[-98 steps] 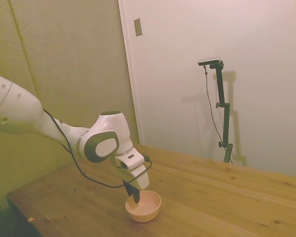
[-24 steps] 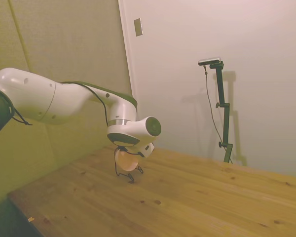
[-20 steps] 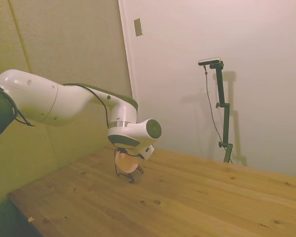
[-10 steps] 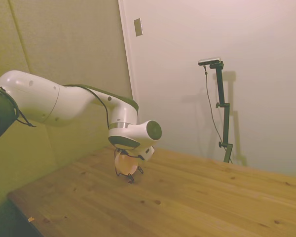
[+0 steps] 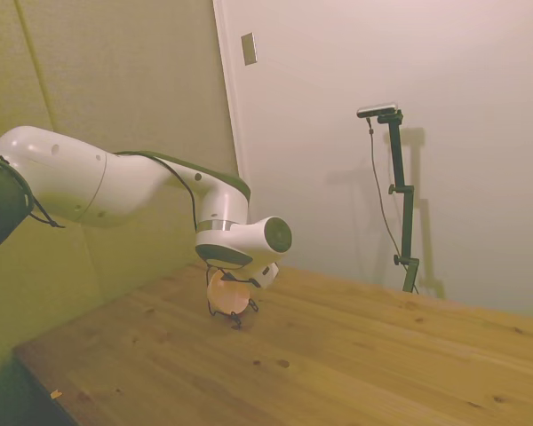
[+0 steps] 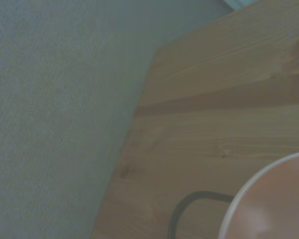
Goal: Load the bowl
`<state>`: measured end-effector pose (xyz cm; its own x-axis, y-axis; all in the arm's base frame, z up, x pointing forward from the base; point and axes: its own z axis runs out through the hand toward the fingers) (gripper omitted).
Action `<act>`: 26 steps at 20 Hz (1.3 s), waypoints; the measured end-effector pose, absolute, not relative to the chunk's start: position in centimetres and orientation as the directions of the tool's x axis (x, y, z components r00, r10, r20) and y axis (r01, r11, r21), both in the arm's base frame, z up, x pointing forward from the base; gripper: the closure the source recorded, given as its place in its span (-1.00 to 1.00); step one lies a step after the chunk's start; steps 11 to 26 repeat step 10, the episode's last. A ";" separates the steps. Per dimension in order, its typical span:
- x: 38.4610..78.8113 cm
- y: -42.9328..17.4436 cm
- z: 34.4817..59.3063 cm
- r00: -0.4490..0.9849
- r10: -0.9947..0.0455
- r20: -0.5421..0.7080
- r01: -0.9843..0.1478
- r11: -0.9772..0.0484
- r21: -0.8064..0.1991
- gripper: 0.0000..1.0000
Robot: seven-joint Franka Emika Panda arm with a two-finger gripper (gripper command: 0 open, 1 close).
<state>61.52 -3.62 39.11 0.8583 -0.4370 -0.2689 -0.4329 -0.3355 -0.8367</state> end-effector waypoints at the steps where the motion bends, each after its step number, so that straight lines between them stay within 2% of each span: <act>1: 61.3 -4.2 39.5 0.856 -0.442 -0.267 -0.432 -0.331 -0.839 -1.00; 5: 59.0 -7.2 41.2 0.843 -0.479 -0.246 -0.434 -0.333 -0.837 -1.00; 10: 52.4 -9.8 41.6 0.810 -0.556 -0.183 -0.453 -0.396 -0.799 -1.00; 26: 52.4 -9.8 41.6 0.810 -0.556 -0.183 -0.453 -0.396 -0.799 -1.00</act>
